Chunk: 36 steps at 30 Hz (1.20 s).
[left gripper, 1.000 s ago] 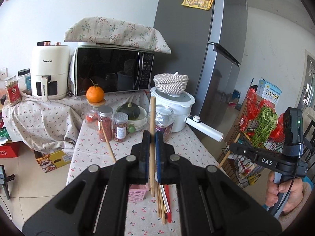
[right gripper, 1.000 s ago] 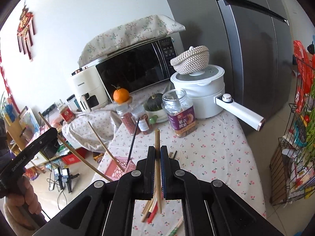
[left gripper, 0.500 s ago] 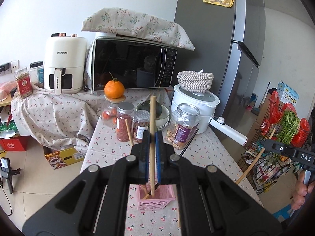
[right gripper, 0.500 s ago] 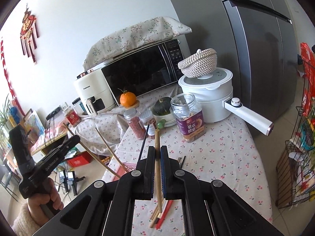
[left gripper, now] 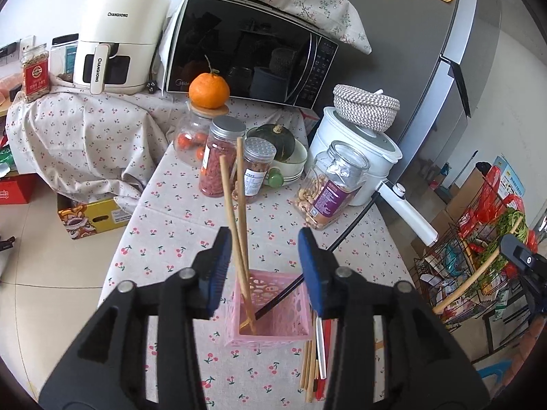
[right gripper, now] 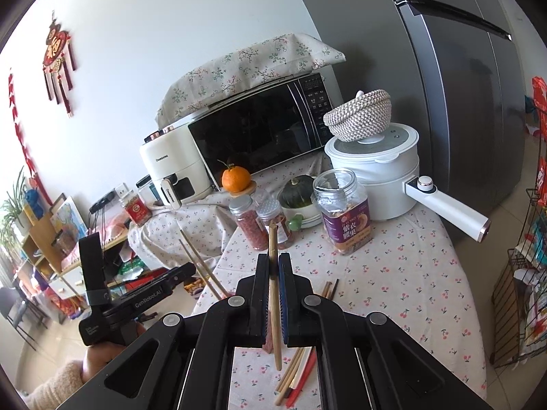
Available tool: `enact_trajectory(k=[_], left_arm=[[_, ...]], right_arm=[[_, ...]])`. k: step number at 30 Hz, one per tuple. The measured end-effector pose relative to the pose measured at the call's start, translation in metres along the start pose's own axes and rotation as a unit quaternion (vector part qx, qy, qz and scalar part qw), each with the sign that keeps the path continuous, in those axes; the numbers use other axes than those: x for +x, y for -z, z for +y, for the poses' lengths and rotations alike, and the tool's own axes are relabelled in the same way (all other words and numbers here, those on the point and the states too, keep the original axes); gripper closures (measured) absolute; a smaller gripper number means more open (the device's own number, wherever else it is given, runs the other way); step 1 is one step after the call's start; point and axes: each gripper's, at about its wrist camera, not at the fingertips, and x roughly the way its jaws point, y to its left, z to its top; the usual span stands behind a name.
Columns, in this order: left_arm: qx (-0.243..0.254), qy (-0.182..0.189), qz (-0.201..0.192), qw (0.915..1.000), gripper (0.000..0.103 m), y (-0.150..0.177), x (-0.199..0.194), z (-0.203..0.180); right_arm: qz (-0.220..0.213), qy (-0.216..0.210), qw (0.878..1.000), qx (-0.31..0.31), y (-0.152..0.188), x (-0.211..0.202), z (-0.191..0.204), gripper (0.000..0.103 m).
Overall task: Organize utensils
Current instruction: 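Lower the left chopstick into the pink basket and open while the right gripper carries its chopstick over, then lower the held chopstick into the pink basket and open the right gripper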
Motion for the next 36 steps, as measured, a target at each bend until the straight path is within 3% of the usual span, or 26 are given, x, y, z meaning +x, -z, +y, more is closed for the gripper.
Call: enact_trajectory(k=[8,18,22,29,36], left_arm=[[0.044,-0.037,0.019,0.9982,0.026,0.009,-0.017,0.000],[0.060,-0.041,0.061,0.9955,0.024,0.029,-0.018,0.017],[0.062,-0.048,0.071,0.9944,0.024,0.032,-0.016,0.023],[0.062,-0.049,0.081,0.9935,0.024,0.035,-0.015,0.026],[0.078,-0.049,0.086,0.9920,0.022,0.039,-0.014,0.019]], right_arm=[[-0.047,-0.032,0.998,0.012,-0.016,-0.002,0.012,0.098],[-0.076,-0.057,0.995,0.016,-0.022,0.024,0.029,0.098],[-0.064,-0.049,0.997,0.010,-0.016,0.048,0.033,0.098],[0.004,-0.040,0.999,0.009,0.005,0.095,0.036,0.098],[0.039,-0.029,0.999,-0.001,0.017,0.114,0.037,0.095]])
